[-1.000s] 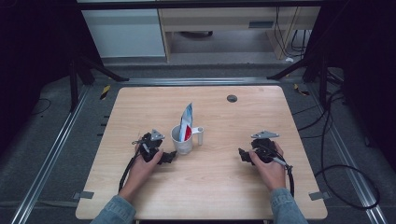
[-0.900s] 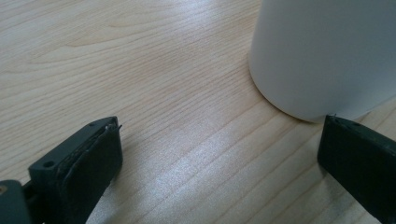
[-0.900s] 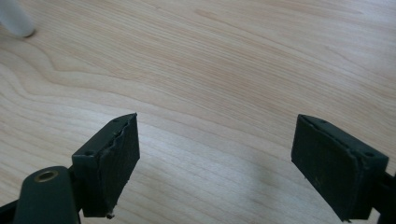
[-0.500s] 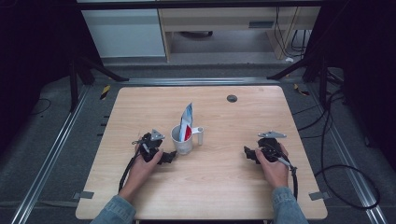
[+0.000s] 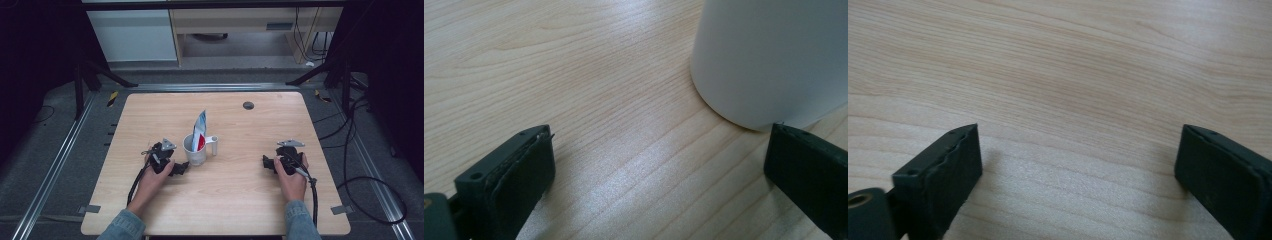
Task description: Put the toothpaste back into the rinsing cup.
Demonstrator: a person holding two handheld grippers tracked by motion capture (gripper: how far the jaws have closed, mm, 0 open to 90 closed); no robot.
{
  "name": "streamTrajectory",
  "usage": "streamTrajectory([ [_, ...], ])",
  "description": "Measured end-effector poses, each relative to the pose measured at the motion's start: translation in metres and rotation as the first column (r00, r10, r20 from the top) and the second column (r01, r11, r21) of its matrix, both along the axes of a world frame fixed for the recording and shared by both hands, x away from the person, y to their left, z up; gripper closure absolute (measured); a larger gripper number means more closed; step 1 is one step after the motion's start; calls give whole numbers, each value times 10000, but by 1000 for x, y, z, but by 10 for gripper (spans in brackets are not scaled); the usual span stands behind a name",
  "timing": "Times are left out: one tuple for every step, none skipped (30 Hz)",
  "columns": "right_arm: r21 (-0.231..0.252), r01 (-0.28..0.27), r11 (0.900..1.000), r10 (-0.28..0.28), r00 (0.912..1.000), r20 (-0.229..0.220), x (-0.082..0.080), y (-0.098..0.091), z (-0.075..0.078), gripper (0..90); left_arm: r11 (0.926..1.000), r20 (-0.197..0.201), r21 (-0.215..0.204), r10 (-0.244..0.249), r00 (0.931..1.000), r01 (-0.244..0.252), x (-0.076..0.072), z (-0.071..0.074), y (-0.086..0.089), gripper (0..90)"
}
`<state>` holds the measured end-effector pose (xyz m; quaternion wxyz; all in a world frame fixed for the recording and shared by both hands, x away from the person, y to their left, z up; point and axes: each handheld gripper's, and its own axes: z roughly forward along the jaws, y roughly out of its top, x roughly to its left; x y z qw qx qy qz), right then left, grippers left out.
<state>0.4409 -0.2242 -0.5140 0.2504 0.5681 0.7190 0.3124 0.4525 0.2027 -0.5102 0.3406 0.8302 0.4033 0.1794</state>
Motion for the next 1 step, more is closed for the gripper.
streamTrajectory([
  [5, 152, 9999, -152, 9999, -31, 1, 0, 0, 23, 10000, -9, -2, -7, 10000, 7, 0, 0, 0, 0],
])
